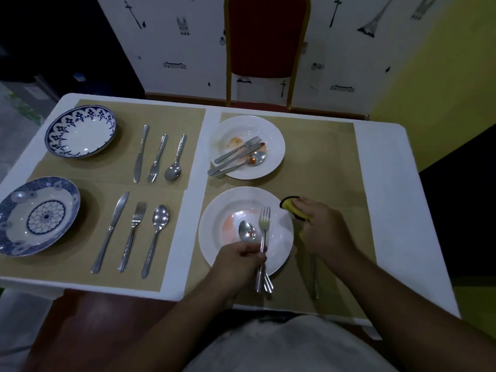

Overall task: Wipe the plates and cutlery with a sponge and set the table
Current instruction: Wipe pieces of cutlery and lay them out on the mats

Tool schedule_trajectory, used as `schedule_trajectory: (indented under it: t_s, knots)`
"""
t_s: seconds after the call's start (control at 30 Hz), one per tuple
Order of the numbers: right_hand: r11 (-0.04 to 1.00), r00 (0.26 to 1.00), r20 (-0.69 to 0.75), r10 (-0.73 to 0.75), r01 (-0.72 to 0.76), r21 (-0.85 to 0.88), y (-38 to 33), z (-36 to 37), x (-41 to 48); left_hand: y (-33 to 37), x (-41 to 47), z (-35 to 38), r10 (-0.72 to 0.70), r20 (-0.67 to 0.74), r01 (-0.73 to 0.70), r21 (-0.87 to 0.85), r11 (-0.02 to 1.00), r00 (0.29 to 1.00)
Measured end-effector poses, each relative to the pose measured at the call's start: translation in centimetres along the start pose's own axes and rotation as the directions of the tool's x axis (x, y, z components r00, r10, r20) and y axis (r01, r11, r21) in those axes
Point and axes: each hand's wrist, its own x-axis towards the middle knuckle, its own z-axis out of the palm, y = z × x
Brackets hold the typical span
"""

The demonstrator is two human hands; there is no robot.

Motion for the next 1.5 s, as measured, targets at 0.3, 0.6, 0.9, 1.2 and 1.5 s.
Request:
schedule_trajectory:
  t_s: [0.3,0.6,0.9,1.2,1.5]
  knots:
    - [0.975,0.975,-0.029,0.222,-0.222,0.011,7.3,-4.3,-4.3,2.7,2.0,9.4,0.013,0.102,-0.024,0.104,0.994,0.995]
    - [0.976,0.975,0.071,0.212,-0.208,-0.059,14.3,-6.5,-5.4,-0.6,5.8,16.3,0.040,0.029,-0.049,0.418,0.907,0.999]
    - [0.979,0.959,0.280,-0.035,0.089,-0.183,16.5,-5.9,-6.0,-1.5,6.5,17.8,0.289,0.091,-0.255,0.755,0.604,0.953]
    - [0.975,0.944,0.327,-0.038,0.107,-0.197,17.0,-5.9,-6.0,-3.1,6.8,18.5,0.440,0.379,-0.383,0.920,-0.083,0.814]
    - [0.971,0.965,0.254,-0.064,0.120,-0.209,17.7,-5.5,-7.2,-3.3,6.8,18.6,0.355,0.453,-0.448,0.888,-0.101,0.818]
